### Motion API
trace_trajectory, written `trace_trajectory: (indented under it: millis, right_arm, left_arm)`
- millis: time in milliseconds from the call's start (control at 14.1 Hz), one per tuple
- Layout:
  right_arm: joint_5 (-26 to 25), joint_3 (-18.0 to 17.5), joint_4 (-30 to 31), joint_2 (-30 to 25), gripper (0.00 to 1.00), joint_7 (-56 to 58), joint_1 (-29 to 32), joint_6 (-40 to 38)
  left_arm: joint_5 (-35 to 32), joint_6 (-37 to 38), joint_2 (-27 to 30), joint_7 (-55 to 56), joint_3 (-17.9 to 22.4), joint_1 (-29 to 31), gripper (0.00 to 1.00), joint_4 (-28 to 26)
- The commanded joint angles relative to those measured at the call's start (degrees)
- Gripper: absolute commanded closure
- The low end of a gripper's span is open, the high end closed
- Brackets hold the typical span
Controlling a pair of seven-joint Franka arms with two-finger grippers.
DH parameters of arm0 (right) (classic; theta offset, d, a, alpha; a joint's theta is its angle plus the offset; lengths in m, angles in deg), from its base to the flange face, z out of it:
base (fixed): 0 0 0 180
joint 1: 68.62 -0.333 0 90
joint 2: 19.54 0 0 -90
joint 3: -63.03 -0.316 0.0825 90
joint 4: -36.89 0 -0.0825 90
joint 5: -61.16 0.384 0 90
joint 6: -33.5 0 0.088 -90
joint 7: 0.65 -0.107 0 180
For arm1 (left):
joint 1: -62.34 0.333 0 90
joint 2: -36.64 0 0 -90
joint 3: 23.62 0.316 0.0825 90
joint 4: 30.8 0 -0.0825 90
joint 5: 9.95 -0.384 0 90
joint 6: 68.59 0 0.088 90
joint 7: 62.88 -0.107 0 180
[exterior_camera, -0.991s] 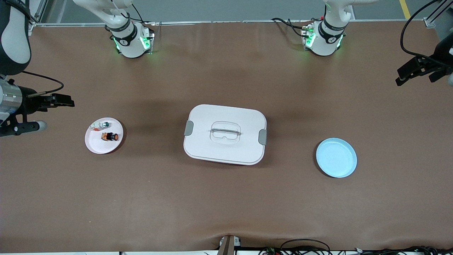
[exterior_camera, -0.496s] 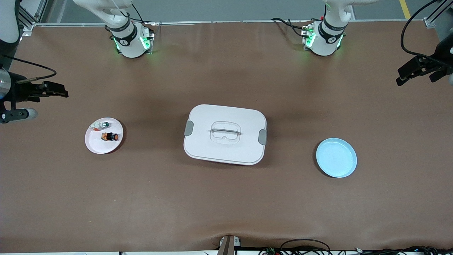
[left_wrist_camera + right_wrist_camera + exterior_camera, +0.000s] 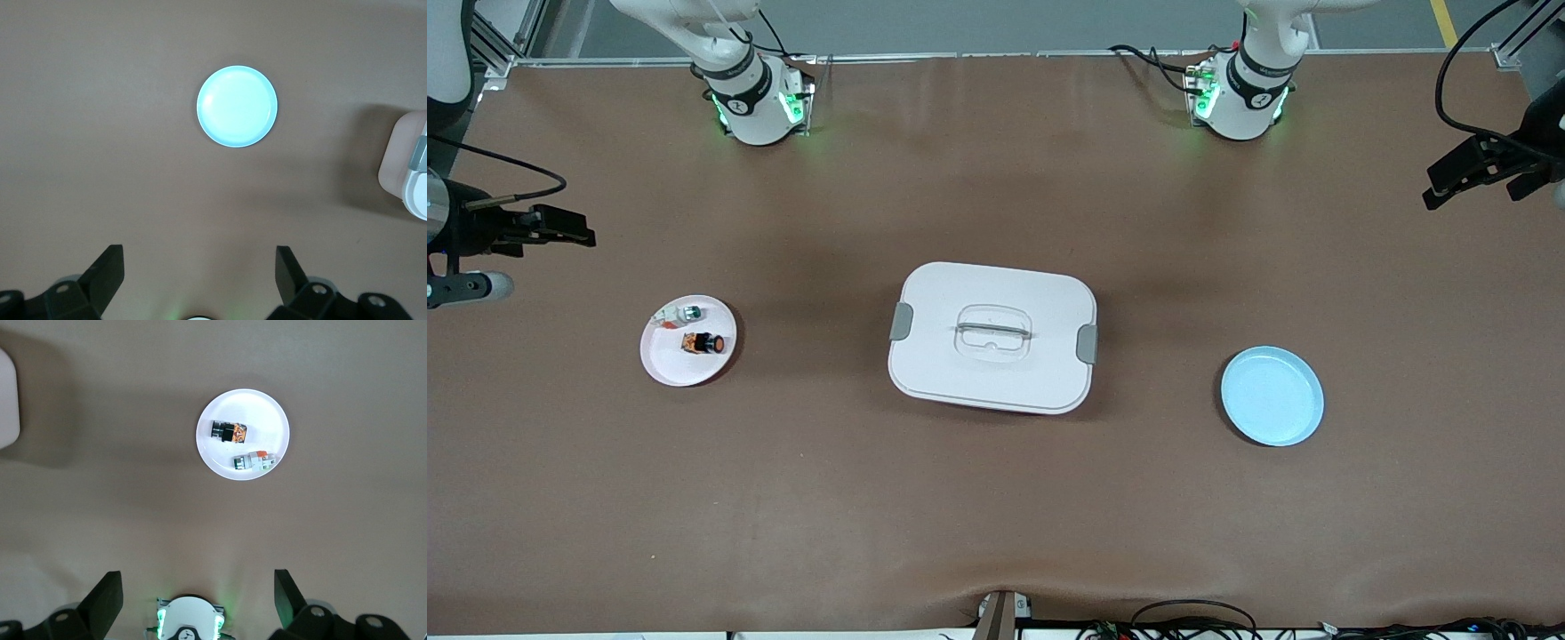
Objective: Transfer orange switch to right arm and place
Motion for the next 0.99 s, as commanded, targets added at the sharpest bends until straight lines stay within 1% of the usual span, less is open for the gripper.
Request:
trace_trajectory:
  millis: [0, 354, 496, 708, 920]
  right_arm:
    - [-0.54, -0.54, 0.16, -0.6, 0.0, -4.04, -0.67, 0.81]
    - [-0.54, -0.63, 0.16, -0.6, 0.0, -4.22, -1.81, 1.43]
    - [-0.46, -0.54, 0.16, -0.6, 0.0, -6.14, -1.9, 1.69]
    - [-0.28, -0.63, 0.16, -0.69, 0.0, -8.27, -1.9, 2.13]
    - [-0.01, -0.37, -0.1, -0.34, 0.0, -8.27, -1.55, 1.96]
  left_arm:
    - [-0.29, 1.09, 0.07, -0.9, -0.01, 0.12, 0.0, 0.62]
    - [-0.46, 1.09, -0.28, -0.73, -0.09, 0.03, 0.0, 0.62]
    - [-0.38, 1.09, -0.63, -0.72, -0.18, -0.14, 0.0, 0.7]
    - [-0.29, 3.19, -0.37, -4.22, -0.27, 0.03, 0.0, 0.62]
    - [-0.29, 3.28, -0.63, -4.24, -0.18, 0.03, 0.0, 0.7]
